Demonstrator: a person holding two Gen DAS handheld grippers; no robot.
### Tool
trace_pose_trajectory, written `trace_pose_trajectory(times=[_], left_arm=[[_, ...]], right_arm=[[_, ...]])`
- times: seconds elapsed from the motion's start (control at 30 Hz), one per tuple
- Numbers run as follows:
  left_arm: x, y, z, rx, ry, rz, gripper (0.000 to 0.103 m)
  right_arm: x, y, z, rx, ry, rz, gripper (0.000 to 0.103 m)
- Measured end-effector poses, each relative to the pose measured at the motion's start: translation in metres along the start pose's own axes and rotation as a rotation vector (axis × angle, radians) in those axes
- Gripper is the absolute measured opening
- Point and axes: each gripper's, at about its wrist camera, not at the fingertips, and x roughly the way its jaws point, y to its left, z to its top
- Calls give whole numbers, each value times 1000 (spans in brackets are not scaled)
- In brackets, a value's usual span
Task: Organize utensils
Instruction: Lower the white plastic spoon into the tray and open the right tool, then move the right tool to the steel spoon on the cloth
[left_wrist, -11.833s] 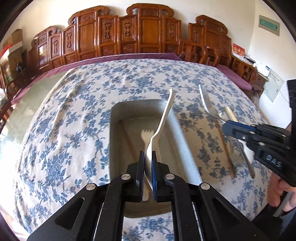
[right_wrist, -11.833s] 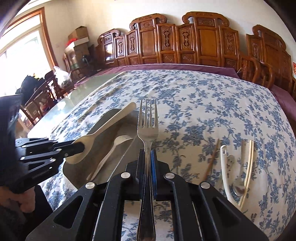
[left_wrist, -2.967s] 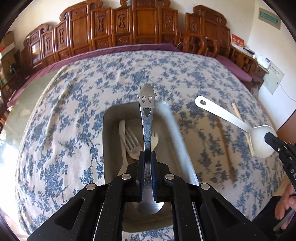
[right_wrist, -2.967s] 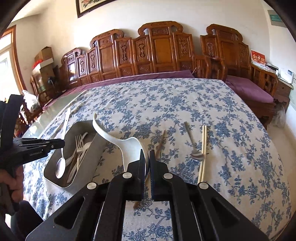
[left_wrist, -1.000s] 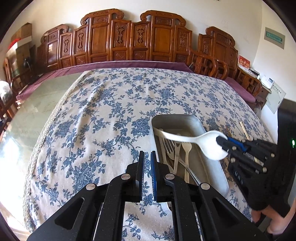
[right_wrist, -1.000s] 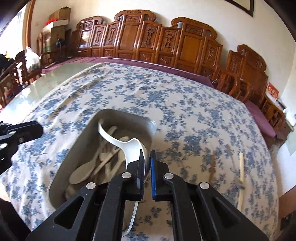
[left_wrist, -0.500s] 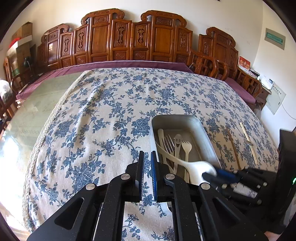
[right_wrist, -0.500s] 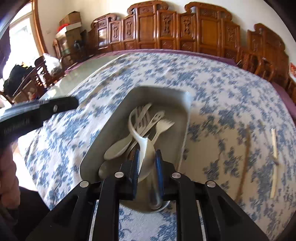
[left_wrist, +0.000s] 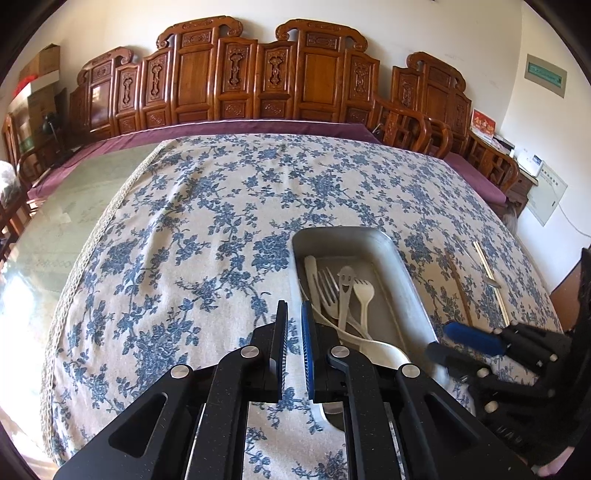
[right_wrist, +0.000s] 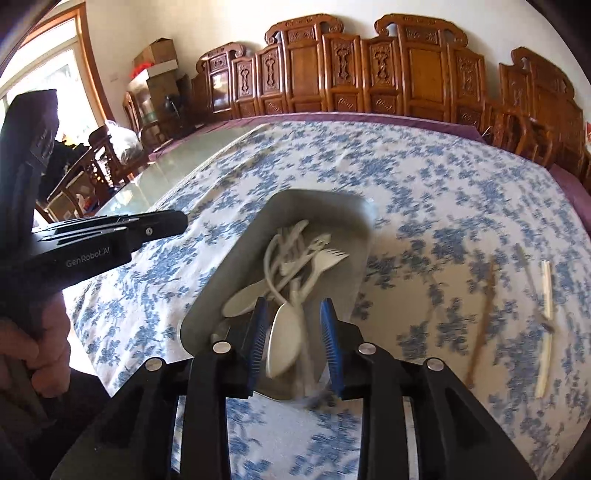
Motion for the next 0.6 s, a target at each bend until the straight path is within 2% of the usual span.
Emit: trace_pose_trajectory(times=[0.07,0.17,0.23,0.47,0.53,0.6], left_arm=[[1,-6,0,6,2,-9,8],[2,-19,0,21,-2,-21,18],[4,-28,1,31,-2,-39,19],[14,-65,2,83,7,-75,46],[18,-76,1,101,11,-85,47],[21,-85,0,112,14,-91,53]], right_arm=[[-7,-14,-2,-3,-7,-34,32],[-16,-36,-3,6,-14,-78,32],[-23,-55,-4,14,-22,-119,32],[-40,-125,-9,72,-38,-236,32],[-43,-144,-11,89,-39,-261,32],[-43,-162,-13,104,-37,-286,32]])
